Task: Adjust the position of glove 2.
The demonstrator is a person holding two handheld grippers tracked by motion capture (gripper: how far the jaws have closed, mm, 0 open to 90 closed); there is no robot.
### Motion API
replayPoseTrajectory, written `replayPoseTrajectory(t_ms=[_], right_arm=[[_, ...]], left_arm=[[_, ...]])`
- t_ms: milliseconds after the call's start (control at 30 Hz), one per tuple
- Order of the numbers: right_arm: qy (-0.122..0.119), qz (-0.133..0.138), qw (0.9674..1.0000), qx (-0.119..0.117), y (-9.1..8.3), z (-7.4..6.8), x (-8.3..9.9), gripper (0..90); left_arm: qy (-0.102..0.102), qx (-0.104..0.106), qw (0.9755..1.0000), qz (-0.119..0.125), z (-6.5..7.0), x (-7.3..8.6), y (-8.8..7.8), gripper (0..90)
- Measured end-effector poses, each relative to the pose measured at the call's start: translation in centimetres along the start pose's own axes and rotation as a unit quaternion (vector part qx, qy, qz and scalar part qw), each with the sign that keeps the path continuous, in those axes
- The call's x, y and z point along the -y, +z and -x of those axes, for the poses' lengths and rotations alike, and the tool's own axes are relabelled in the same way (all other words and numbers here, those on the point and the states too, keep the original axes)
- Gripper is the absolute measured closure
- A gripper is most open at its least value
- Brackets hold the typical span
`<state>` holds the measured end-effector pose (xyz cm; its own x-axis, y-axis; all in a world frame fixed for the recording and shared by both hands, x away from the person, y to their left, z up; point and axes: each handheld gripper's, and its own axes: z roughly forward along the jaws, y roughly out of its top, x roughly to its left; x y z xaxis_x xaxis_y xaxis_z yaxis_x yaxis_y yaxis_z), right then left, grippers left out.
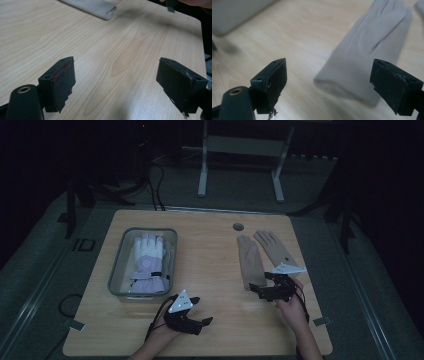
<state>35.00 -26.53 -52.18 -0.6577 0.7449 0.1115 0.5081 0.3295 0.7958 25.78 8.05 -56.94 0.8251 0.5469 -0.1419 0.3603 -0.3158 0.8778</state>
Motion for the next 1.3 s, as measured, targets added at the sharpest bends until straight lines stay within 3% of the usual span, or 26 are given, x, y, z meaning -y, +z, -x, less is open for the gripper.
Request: replayPoseTrajectory(t_ms=[133, 333, 433, 500, 567, 733, 867, 1033, 1100, 1300], right_arm=[[0.000, 0.022, 0.9998, -0.002, -0.3, 0.6, -0.9, 14.1], [0.017, 0.012, 0.9997, 0.009, -0.1, 1.5, -2.5, 12.2], [0.025, 0.013, 0.9990, 0.034, 0.4, 1.8, -3.2, 11.3], [0.032, 0.011, 0.9990, 0.029, 0.8, 2.1, -3.5, 11.2], [0.027, 0.011, 0.9987, 0.042, 1.2, 2.2, -3.8, 13.6], [0.015, -0.005, 0.9981, 0.060, 2.4, 3.0, -4.7, 20.1], [0.006, -0.014, 0.9973, 0.071, 3.4, 3.8, -5.4, 25.7], [0.002, -0.039, 0.9941, 0.101, 5.1, 4.8, -6.1, 27.8], [0.005, -0.043, 0.9931, 0.109, 5.7, 5.3, -6.2, 28.5], [0.001, -0.069, 0.9918, 0.107, 8.0, 6.0, -6.5, 31.6]], left_arm=[[-0.011, 0.001, 0.9999, 0.003, -0.2, 0.0, -0.2, 16.0], [-0.001, -0.005, 1.0000, 0.009, -0.3, 0.4, -0.6, 15.8], [0.004, -0.010, 0.9999, 0.005, -0.3, 0.6, -0.6, 14.4], [0.005, -0.013, 0.9999, 0.005, -0.3, 0.6, -0.6, 14.4], [0.004, -0.013, 0.9999, 0.006, -0.3, 0.6, -0.6, 13.2], [-0.002, -0.020, 0.9998, 0.006, -0.3, 0.7, -0.5, 8.4], [0.004, -0.025, 0.9997, 0.005, -0.2, 0.7, -0.4, 8.1], [0.006, -0.028, 0.9996, 0.004, -0.2, 0.6, -0.5, 7.6], [0.005, -0.029, 0.9996, 0.006, -0.2, 0.6, -0.4, 3.1], [0.004, -0.027, 0.9996, 0.000, -0.3, 0.6, -0.4, 2.4]])
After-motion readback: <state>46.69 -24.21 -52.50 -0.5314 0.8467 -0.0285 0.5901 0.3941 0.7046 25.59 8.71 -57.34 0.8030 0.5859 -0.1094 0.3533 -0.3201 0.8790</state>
